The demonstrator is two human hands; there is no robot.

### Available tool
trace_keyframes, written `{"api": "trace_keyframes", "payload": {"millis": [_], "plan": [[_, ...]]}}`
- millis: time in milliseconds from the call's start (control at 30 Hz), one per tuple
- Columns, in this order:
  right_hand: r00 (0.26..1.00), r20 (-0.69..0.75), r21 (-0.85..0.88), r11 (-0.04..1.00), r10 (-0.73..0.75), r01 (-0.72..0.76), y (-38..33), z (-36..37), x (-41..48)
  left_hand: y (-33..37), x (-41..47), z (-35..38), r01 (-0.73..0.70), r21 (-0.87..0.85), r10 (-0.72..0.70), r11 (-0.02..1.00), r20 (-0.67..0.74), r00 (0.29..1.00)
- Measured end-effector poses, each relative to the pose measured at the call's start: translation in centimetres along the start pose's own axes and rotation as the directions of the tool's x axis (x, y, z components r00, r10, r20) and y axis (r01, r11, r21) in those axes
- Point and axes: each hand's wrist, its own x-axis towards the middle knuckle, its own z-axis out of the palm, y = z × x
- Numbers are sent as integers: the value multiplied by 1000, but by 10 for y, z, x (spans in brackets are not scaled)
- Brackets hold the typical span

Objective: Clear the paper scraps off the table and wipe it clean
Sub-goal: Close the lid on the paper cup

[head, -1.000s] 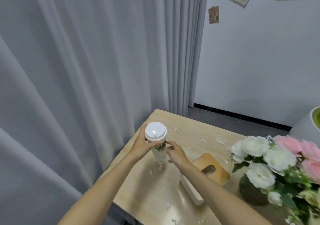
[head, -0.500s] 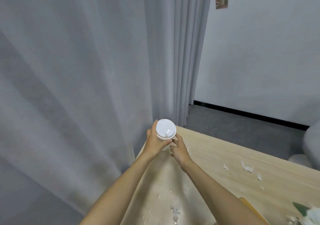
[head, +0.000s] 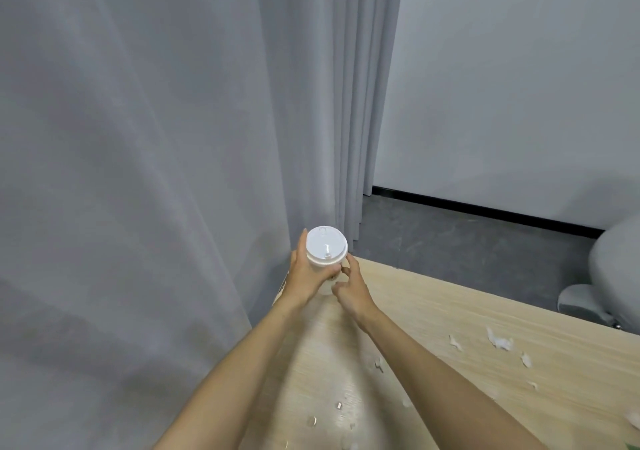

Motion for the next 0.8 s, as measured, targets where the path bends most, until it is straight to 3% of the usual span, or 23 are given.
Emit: {"api": "trace_keyframes", "payload": {"millis": [267, 600, 733, 800], "plan": [[999, 23, -44, 999, 28, -27, -6, -2, -11, 8, -4, -2, 66, 27, -66, 997, -13, 998], [996, -22, -97, 991, 86, -87, 5, -18, -67, 0, -64, 8, 119, 238, -122, 964, -4, 993], [996, -90, -253, 967, -2, -21, 33, -44, -121, 0, -110, 30, 75, 301, -90, 951, 35, 995], [992, -123, -378, 926, -35, -14, 53, -60, -149, -5, -138, 47, 104, 331, -139, 938, 82, 987]]}}
